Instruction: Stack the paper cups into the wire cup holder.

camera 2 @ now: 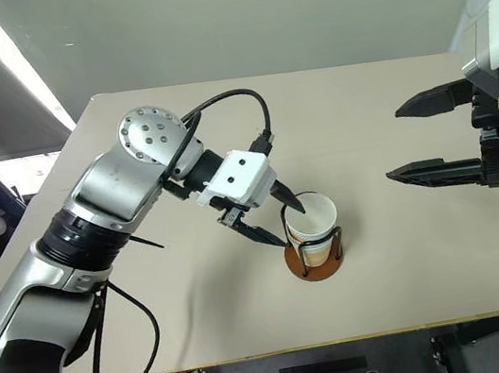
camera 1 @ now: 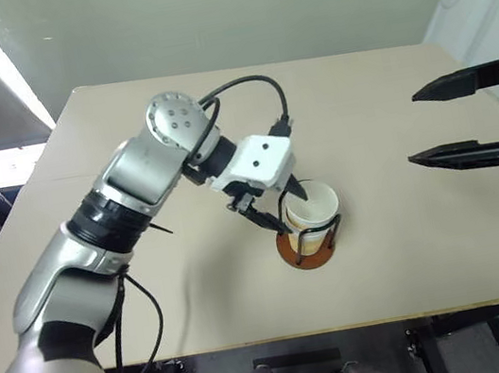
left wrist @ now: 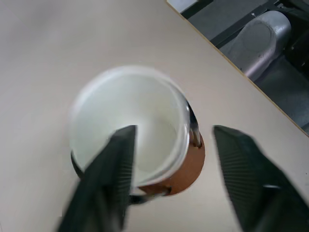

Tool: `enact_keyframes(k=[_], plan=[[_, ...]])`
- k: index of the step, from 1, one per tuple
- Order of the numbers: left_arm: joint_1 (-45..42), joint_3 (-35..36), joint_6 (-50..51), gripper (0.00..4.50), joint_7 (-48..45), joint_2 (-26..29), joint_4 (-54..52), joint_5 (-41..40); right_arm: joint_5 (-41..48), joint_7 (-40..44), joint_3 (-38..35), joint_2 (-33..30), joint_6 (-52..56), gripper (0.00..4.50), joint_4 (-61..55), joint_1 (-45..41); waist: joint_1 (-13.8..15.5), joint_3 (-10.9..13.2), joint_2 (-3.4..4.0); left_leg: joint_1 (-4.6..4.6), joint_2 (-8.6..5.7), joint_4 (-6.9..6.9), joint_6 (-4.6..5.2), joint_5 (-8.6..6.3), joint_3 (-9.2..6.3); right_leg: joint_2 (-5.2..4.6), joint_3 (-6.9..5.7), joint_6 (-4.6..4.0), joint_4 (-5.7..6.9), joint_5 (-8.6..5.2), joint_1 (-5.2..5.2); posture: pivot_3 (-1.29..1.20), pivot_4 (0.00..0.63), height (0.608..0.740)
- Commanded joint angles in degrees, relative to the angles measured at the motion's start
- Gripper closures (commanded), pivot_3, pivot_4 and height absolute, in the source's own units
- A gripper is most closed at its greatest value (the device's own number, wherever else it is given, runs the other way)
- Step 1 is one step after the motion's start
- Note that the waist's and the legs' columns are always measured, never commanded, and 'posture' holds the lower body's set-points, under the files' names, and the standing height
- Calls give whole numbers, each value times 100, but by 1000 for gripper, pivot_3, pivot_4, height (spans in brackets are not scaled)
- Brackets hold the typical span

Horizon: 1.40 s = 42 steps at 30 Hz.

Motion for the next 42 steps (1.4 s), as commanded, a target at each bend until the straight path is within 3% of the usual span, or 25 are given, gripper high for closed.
enact_keyframes(k=[1,2,7,12,18,22,30,37,42], plan=[[-146,432,156,266,-152,-131,-9,-9,-61,-27,-79,-112,-140,359,52,-61,-1,0,0,0,0,0,0,0,1,0,0,0,0,0,0,0,150,740],[-152,497,213,46,-136,-182,12,-24,-74,-31,-61,-108,-156,359,61,-65,1,0,0,0,0,-1,0,0,1,0,0,0,0,0,0,0,150,740],[-102,1244,837,46,465,-490,150,-286,-100,-173,-41,90,-215,359,36,44,3,0,0,0,0,2,0,0,3,0,0,2,1,1,1,0,150,740],[128,2141,1702,46,1035,-262,35,-614,-195,-529,-173,492,-272,359,181,277,-16,0,1,4,0,2,0,0,6,1,2,3,4,0,0,0,150,740],[1079,3230,2195,46,2411,-79,-72,-594,-488,-1314,-28,1455,-477,359,691,401,-30,-3,3,23,1,5,0,2,11,2,6,3,8,0,10,0,150,740],[1902,4203,2157,46,4010,-366,251,-484,-1013,-2136,123,2328,-750,359,1477,370,-31,-3,2,61,1,5,2,3,13,2,7,4,9,1,46,0,150,740],[3027,5148,1739,46,5904,-658,562,-171,-1866,-3161,-3,3569,-1741,359,2790,379,-34,-2,3,91,0,-6,2,7,16,3,8,1,8,2,66,0,150,740],[3895,5660,1163,46,6394,-689,794,-186,-1980,-4185,-453,4619,-2123,359,3363,680,-33,-2,4,94,-2,-16,-1,8,17,5,9,-7,8,0,63,0,150,740],[4106,5586,836,46,6477,-882,1009,-158,-2568,-4748,-491,4809,-2960,359,4174,680,9,-2,4,94,-7,-11,-2,9,15,1,9,-15,9,5,67,0,150,740]])
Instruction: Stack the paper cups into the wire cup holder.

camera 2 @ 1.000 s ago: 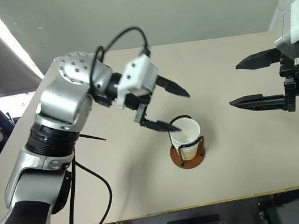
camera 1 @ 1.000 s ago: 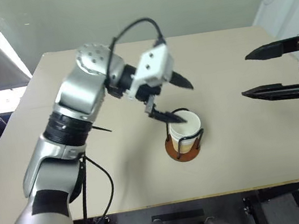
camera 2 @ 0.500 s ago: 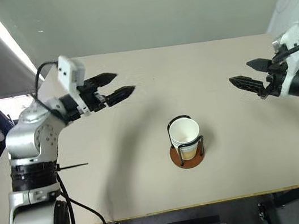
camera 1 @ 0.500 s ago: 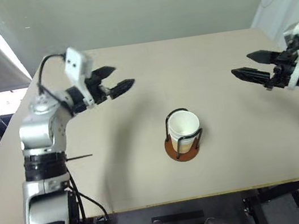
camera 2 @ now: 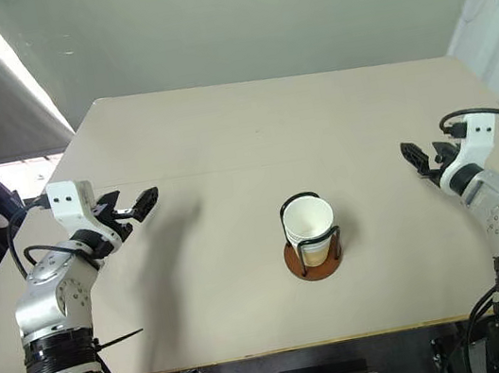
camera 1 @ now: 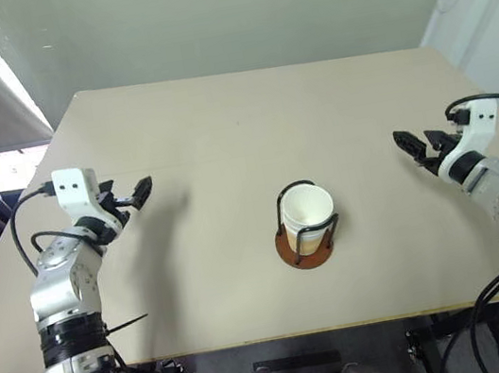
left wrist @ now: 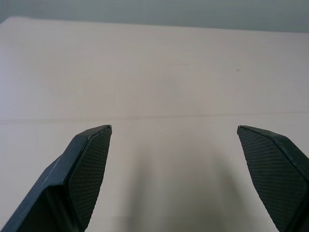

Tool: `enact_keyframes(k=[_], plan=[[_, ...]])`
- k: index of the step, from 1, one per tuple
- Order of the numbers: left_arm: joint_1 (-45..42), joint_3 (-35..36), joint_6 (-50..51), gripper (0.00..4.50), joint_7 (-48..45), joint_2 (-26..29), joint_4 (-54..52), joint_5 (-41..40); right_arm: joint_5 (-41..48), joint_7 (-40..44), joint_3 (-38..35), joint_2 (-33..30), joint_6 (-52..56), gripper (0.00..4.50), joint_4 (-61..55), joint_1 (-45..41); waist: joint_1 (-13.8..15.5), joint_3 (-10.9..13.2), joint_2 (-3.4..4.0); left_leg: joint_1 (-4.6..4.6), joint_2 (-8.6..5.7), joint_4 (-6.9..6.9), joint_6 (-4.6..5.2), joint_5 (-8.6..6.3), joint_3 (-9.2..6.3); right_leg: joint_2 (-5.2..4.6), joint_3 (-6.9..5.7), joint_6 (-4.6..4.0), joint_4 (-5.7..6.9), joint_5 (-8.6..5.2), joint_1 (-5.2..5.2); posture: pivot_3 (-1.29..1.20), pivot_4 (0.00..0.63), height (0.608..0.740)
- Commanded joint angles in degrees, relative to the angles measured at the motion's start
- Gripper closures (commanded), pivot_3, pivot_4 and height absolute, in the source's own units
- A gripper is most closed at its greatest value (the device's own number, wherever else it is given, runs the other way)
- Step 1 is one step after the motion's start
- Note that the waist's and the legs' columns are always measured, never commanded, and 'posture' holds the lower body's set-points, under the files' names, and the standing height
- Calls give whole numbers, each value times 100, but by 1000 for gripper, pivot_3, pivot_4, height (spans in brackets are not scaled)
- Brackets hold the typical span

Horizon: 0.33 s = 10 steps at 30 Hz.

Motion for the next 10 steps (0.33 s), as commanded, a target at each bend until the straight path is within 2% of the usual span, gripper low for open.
enact_keyframes(k=[1,6,10], plan=[[-5,26,-327,46,92,-113,14,-1,-354,-455,-302,-5,-758,359,539,-148,4,0,0,0,0,-1,0,0,0,0,0,-3,1,2,-1,0,150,740],[-180,-13,-760,46,291,-186,551,164,-693,-604,-277,-7,-1667,359,1417,-239,-11,0,0,3,3,-14,-10,5,2,0,0,-10,5,5,-8,0,150,740],[-197,-55,-966,46,416,-286,762,212,-646,-535,-252,227,-1998,359,1477,-125,-19,0,1,6,3,-27,-14,7,5,1,1,-14,4,5,-11,0,150,740]])
